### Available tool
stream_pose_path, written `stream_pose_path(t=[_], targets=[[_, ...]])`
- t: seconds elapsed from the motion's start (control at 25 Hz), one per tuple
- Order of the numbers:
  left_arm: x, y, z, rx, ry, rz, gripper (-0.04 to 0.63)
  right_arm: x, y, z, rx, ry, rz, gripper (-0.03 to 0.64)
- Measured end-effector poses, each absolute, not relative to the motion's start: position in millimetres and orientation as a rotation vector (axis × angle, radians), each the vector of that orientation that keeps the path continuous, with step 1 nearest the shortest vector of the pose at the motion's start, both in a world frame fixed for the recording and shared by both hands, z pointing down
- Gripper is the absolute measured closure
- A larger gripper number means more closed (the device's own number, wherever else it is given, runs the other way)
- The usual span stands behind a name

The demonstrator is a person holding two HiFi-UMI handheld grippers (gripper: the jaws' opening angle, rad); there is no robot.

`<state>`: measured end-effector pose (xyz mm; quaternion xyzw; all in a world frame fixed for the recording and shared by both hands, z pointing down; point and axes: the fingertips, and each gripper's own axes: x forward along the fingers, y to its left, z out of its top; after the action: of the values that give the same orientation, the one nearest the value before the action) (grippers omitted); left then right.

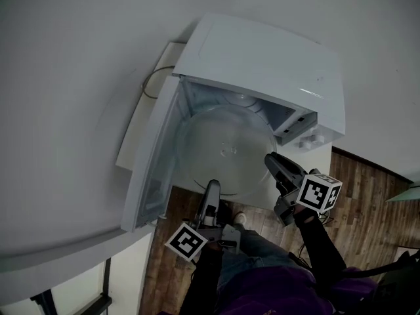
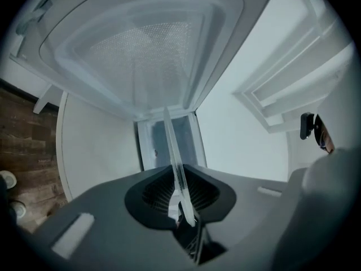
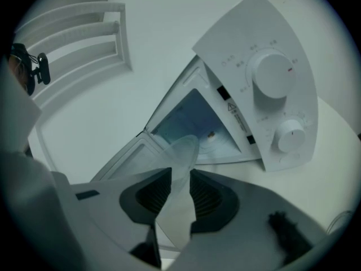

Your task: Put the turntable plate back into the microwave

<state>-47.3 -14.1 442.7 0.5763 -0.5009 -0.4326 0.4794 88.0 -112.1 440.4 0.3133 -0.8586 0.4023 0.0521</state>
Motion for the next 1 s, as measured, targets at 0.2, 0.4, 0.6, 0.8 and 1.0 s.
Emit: stream_pose_path(t=[0.2, 0.4, 0.6, 0.8, 1.0], targets=[[-54.1, -29.1, 454.9, 1.358, -1.172, -1.065, 0.548, 87.0, -121.7, 452.9, 1.021, -2.587, 1.23, 0.509], [-57.2, -47.3, 461.8, 1.321, -1.118, -1.12, 0.552, 88.6, -135.4, 458.6, 1.08, -2.598, 1.245, 0.509], [-53.9, -61.9, 464.1, 1.322, -1.074, -1.152, 0.552, 93.6, -146.1, 457.9, 1.11, -2.618, 1.238, 0.506], [-53.9, -75.3, 468.7, 1.294, -1.023, -1.212, 0.546, 94.8, -157.2, 456.6, 1.139, -2.644, 1.198, 0.506], [-56.2, -87.3, 472.9, 1.284, -0.994, -1.259, 0.541, 94.0, -162.1, 449.8, 1.141, -2.688, 1.279, 0.482]])
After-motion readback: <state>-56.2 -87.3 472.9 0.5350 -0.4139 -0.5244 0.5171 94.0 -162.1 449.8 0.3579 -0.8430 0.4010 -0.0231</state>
